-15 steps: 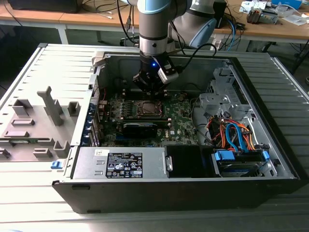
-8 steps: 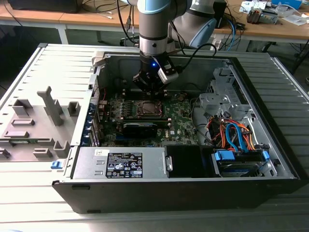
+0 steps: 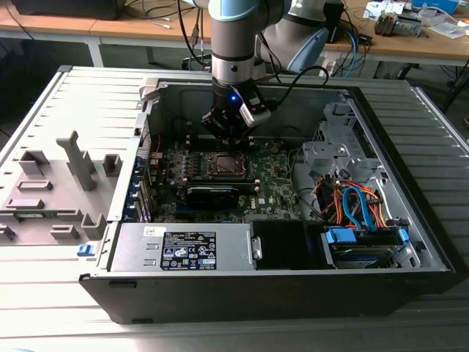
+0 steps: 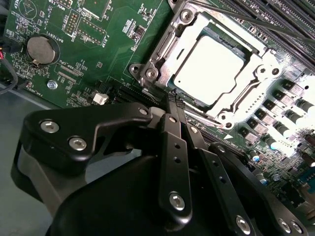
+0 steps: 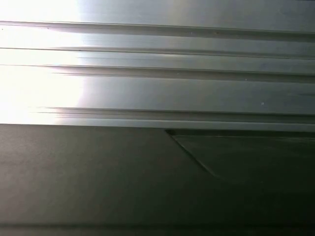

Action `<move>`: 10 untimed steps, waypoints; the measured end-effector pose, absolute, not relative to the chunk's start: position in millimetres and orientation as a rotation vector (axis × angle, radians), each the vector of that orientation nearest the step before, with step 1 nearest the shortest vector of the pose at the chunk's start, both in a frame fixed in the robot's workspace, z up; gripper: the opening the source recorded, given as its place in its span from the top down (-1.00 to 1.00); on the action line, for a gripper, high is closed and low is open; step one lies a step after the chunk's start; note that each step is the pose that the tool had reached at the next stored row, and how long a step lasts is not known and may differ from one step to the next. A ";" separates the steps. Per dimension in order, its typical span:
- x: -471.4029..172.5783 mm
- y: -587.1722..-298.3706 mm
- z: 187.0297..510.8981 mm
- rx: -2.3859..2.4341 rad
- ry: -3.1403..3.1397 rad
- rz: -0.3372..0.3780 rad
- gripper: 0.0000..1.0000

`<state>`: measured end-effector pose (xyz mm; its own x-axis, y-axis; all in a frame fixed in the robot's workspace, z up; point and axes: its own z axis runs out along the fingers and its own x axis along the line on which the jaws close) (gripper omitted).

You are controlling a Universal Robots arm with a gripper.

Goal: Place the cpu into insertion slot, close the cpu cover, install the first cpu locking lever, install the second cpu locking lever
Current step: 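Install the second cpu locking lever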

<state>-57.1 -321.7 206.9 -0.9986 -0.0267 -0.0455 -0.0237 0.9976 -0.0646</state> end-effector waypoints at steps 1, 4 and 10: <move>-57.1 -321.7 206.9 -0.039 3.093 -0.099 0.79; -57.1 -321.7 206.9 -0.039 3.093 -0.099 0.79; -57.0 -321.6 206.9 -0.039 3.093 -0.099 0.79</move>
